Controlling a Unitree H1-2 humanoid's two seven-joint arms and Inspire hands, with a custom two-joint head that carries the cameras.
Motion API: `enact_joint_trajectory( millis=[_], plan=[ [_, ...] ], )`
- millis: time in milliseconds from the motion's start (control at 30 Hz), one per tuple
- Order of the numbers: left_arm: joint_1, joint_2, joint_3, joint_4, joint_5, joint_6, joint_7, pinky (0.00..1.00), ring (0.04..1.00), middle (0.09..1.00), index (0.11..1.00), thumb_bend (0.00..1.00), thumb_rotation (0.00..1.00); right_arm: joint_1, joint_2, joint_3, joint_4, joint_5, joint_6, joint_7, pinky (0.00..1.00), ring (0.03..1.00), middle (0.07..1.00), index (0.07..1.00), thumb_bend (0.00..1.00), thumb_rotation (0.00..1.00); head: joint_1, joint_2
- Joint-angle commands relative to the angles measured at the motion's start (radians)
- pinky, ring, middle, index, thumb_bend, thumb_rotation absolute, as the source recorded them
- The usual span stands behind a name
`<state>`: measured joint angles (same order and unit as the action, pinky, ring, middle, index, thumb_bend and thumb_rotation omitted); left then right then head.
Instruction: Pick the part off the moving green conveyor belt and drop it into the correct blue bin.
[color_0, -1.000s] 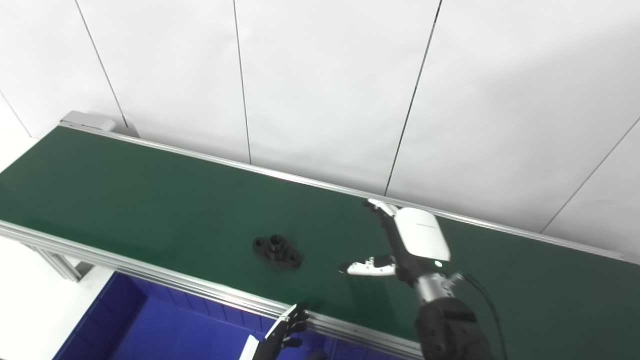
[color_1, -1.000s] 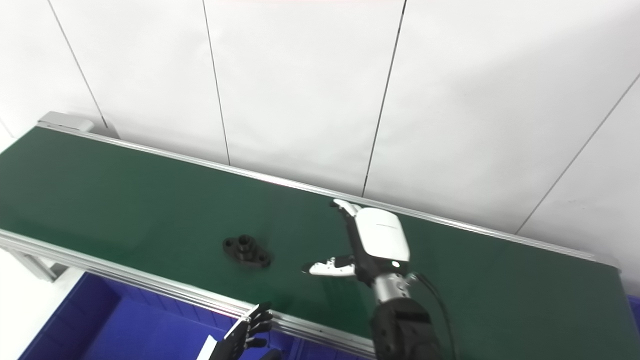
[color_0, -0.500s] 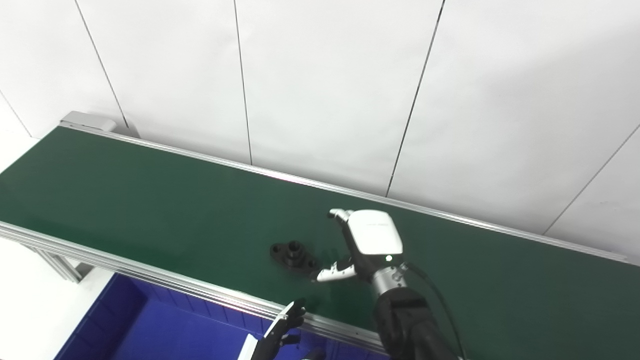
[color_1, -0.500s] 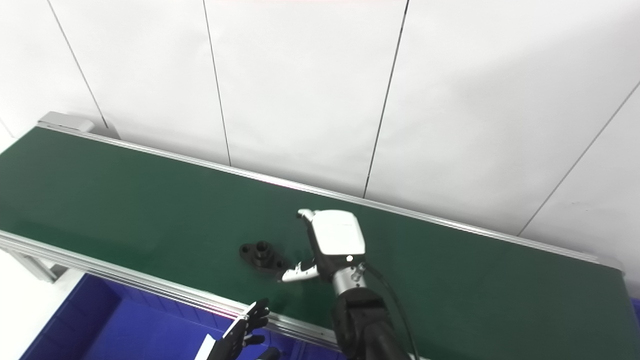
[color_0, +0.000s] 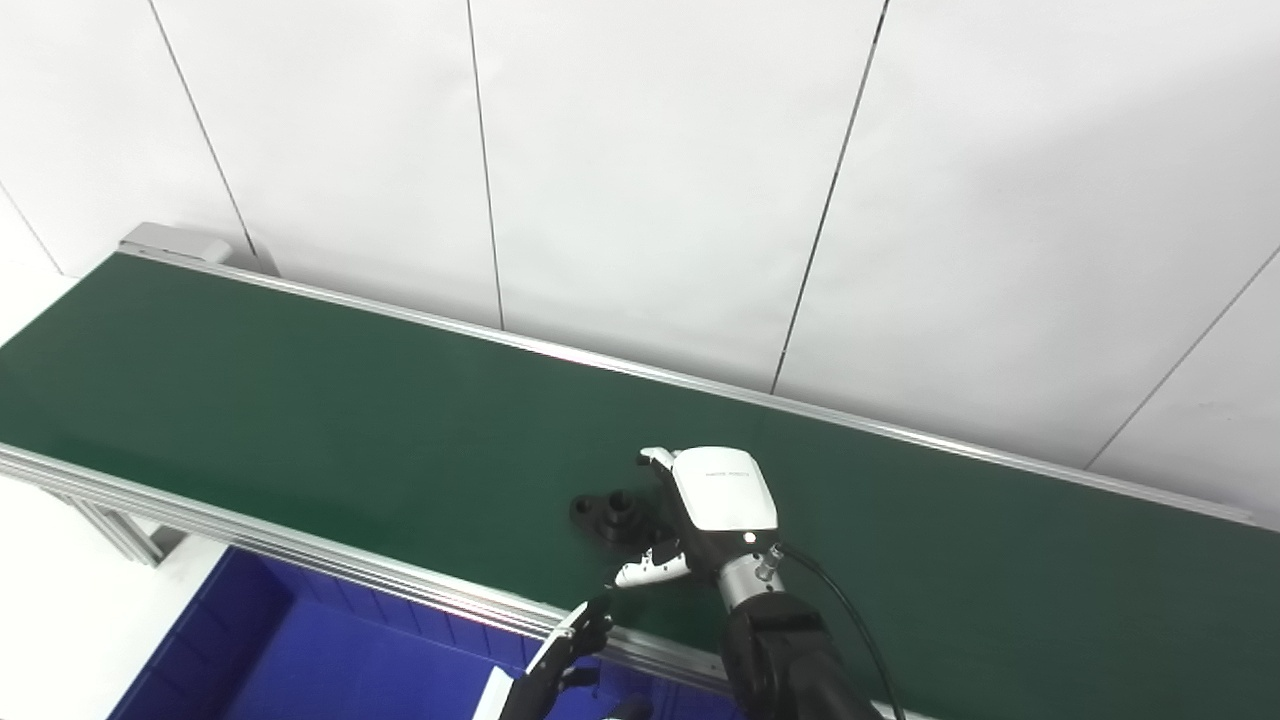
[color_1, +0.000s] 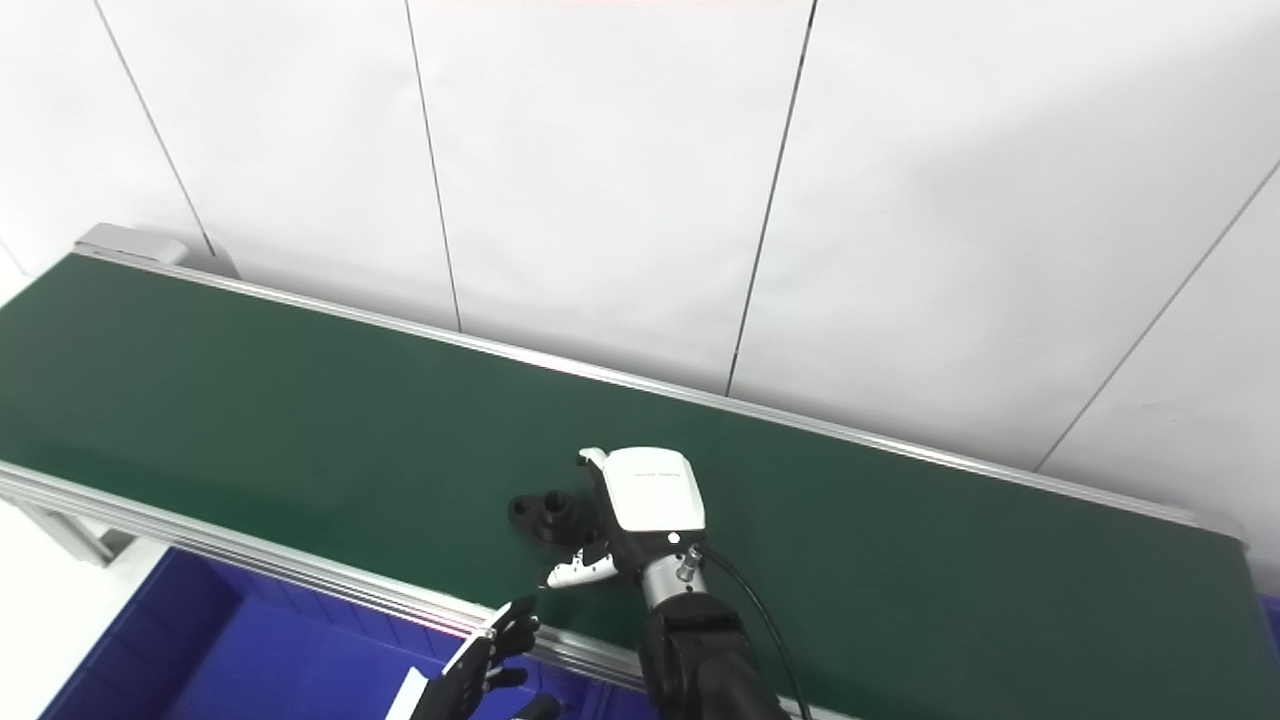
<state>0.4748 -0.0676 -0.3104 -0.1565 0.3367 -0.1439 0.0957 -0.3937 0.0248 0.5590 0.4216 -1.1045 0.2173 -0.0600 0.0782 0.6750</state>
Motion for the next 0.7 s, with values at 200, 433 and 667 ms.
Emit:
enact_joint_trajectory(
  millis=[200,433,667],
  plan=[
    [0.015,-0.091,-0.082,-0.039,0.002,-0.015,0.005,0.77,0.860,0.885,0.899,0.55,0.70,-0.011,0.028,0.008,0.009,0.129,-0.071,-0.107,0.09,0.140,0.227,0.688,0.75,0.24,0.005,0.006],
    [0.014,-0.088,-0.086,-0.046,-0.001,-0.007,-0.001,0.77,0.865,0.894,0.905,0.55,0.70,-0.013,0.020,0.032,0.040,0.163,-0.129,-0.205,0.07,0.114,0.189,0.499,0.51,0.14,0.006,0.012],
    [0.010,-0.081,-0.085,-0.050,0.002,-0.003,-0.002,0.77,0.863,0.891,0.905,0.55,0.70,-0.017,0.012,0.058,0.048,0.150,-0.108,-0.236,0.07,0.114,0.190,0.489,0.51,0.14,-0.006,0.016]
  ],
)
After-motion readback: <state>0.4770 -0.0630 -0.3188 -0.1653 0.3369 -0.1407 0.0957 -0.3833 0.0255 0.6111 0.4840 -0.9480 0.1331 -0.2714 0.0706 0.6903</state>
